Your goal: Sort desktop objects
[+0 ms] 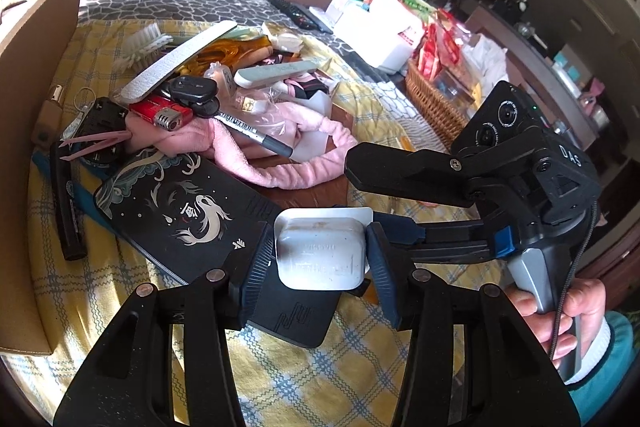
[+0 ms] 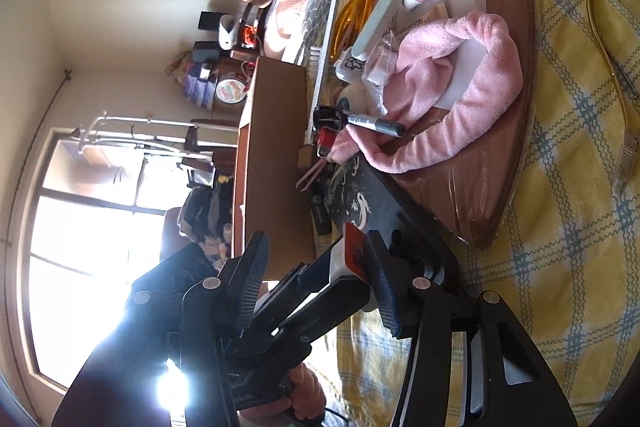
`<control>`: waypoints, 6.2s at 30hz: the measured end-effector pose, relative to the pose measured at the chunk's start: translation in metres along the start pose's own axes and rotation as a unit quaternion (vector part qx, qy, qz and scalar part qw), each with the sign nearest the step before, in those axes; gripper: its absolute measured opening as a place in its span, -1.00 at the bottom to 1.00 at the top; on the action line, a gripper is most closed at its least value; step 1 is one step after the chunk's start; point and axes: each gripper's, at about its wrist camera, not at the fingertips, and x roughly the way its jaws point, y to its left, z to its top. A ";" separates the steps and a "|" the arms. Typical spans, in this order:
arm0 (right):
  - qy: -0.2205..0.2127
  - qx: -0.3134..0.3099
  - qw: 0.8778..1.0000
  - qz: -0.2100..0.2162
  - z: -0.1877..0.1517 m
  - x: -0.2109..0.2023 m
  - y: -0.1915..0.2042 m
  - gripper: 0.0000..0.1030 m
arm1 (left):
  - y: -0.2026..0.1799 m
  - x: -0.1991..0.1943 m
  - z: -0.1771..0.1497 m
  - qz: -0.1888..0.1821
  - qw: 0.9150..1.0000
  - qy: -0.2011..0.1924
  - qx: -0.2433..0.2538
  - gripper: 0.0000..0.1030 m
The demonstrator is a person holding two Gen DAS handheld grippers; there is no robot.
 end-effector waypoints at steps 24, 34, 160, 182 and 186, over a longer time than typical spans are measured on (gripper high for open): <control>0.005 -0.094 0.987 -0.132 -0.011 0.008 0.023 0.04 | -0.008 -0.045 -0.053 0.065 0.997 0.048 -0.002 0.50; -0.043 -0.165 0.951 -0.256 -0.015 0.002 0.036 0.38 | -0.025 -0.027 -0.069 0.109 0.992 0.055 -0.032 0.50; 0.126 -0.317 0.907 -0.245 -0.067 0.266 0.206 -0.52 | 0.198 -0.216 -0.005 0.207 0.969 -0.054 -0.126 -0.22; 0.093 -0.306 0.901 -0.294 -0.014 0.309 0.202 -0.51 | 0.205 -0.210 -0.005 0.233 0.965 -0.048 -0.110 -0.23; 0.096 -0.310 0.895 -0.308 -0.012 0.321 0.200 -0.47 | 0.209 -0.216 -0.005 0.230 0.964 -0.052 -0.124 -0.23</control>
